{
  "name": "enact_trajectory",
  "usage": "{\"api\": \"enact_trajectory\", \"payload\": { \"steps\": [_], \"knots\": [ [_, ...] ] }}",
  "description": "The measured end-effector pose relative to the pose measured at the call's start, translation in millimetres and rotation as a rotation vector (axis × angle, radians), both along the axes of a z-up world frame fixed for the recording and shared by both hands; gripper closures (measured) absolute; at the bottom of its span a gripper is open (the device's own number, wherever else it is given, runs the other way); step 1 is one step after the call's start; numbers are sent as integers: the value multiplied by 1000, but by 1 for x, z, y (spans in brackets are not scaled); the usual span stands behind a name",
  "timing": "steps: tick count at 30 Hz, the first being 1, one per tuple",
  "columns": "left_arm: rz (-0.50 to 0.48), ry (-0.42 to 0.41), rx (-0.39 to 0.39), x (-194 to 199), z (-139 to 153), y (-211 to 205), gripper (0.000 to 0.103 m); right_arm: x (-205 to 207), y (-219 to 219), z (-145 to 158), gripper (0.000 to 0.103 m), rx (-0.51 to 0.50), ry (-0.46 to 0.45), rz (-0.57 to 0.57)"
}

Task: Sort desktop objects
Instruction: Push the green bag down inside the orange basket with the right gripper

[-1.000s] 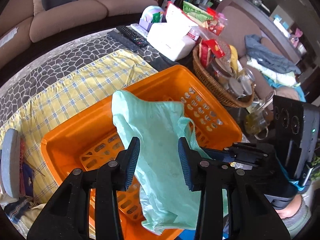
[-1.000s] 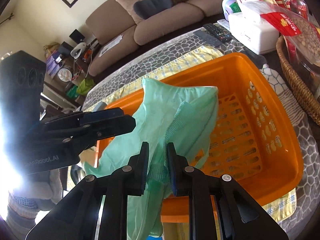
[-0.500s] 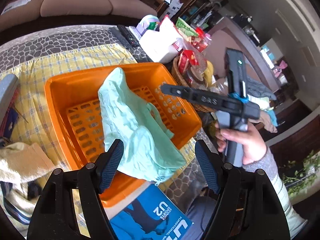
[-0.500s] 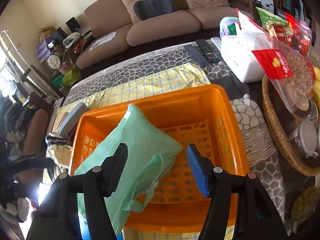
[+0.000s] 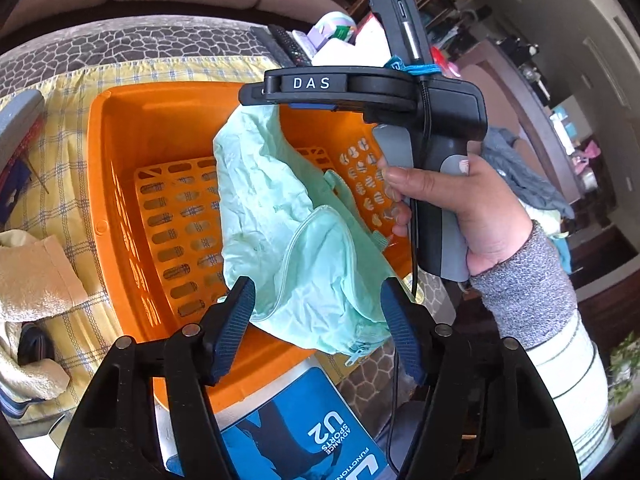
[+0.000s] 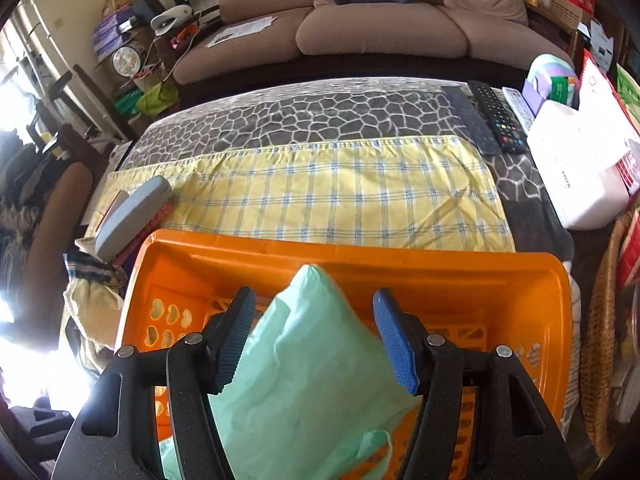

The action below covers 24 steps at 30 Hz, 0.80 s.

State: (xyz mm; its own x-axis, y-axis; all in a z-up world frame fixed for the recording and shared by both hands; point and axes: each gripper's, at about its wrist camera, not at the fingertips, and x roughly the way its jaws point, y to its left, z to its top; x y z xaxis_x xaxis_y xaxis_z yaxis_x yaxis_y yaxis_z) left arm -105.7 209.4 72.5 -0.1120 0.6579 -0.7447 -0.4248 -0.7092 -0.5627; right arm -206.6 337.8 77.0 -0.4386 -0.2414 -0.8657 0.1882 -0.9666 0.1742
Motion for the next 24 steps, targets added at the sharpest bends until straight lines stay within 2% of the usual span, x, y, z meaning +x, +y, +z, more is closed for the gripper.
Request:
{"api": "enact_trajectory", "payload": {
  "steps": [1,2,3,6,7,9,13,16,18,19,20,22,24],
  "knots": [
    [-1,-3,-1,-3,-2,0,48,-2,-3,-3,42,6,-5,11],
    [-3,-5,-3,-5,-5,-1,50,-3,-6,-6,58,24,-10,20],
    [-7,-3,-7,-7,-6,-2,49,-3,-8,-7,78,55,-10,22],
    [-27,32,-45,-13,-3,-5,50,2,0,-8,80,60,3,12],
    [-34,41,-56,-16,0,-6,54,4,6,-8,81,51,0,-3],
    [-31,74,-86,-24,8,-10,57,7,19,-8,84,21,-15,-31],
    [-20,143,-136,-56,25,-19,57,22,49,6,84,-39,1,-103],
    [-2,129,-156,-77,26,-21,57,32,71,15,84,-112,2,-175],
    [7,111,-120,-79,29,-24,57,39,80,18,84,-149,-10,-217],
    [5,106,-97,-76,31,-23,55,44,81,20,84,-151,-12,-223],
    [-2,100,-85,-74,30,-21,47,47,82,22,84,-138,-11,-221],
    [-12,100,-109,-67,26,-13,33,53,79,26,84,-70,4,-213],
    [-29,100,-146,-61,17,-5,33,55,76,26,84,-47,-1,-193]
  ]
}}
